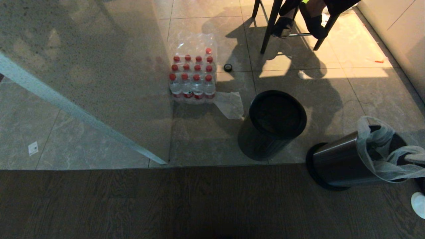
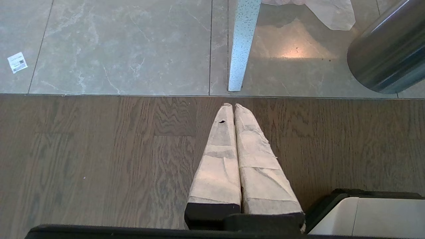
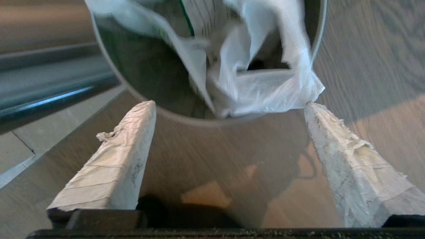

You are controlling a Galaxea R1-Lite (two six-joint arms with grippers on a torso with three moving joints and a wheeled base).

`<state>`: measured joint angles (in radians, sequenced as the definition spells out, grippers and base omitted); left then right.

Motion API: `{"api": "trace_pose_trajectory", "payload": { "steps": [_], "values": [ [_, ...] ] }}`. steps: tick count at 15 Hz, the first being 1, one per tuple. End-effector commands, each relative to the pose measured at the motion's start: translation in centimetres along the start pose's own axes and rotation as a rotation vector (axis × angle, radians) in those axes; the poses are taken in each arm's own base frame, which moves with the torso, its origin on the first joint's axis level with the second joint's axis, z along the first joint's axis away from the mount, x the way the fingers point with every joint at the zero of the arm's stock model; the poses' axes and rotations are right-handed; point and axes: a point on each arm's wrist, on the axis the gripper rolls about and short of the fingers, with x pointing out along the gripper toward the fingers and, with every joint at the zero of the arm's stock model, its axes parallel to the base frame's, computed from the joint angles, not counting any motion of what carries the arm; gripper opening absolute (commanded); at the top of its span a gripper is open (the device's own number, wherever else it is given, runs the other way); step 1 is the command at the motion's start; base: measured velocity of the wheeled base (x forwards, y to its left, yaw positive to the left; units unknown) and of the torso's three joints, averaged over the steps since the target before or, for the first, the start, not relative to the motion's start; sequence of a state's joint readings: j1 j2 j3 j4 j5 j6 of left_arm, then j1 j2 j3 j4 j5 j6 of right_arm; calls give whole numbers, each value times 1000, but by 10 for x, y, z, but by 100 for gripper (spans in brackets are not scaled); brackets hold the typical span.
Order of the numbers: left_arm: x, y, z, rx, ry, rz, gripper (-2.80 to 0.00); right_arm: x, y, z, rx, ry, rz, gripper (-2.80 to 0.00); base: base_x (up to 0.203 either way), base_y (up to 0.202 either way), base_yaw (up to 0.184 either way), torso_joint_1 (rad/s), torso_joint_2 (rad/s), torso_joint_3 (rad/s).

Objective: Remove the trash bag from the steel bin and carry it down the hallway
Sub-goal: Pick up the trash bag

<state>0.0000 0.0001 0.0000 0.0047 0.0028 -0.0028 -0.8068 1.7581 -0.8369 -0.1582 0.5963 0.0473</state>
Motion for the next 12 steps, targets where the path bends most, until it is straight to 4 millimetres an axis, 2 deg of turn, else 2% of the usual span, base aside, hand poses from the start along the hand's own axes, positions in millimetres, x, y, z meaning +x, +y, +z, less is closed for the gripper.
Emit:
{"api": "trace_pose_trajectory", "payload": {
  "steps": [1, 5, 7, 9, 12],
  "values": [
    [0, 0, 0, 0, -1, 0, -280, 14, -9, 8, 2, 7, 10, 0, 0, 0, 0, 0, 0, 0],
    [0, 0, 0, 0, 0, 0, -280, 23, -16, 17, -5, -1, 6, 0, 0, 0, 0, 0, 0, 0],
    [0, 0, 0, 0, 0, 0, -280, 14, -28, 25, 3, -39, -32, 0, 0, 0, 0, 0, 0, 0],
    [0, 0, 0, 0, 0, 0, -280, 13, -39, 22, 37, -21, -51, 0, 0, 0, 0, 0, 0, 0],
    [0, 0, 0, 0, 0, 0, -280, 13, -38, 16, 44, 17, -48, 0, 0, 0, 0, 0, 0, 0]
  ]
}}
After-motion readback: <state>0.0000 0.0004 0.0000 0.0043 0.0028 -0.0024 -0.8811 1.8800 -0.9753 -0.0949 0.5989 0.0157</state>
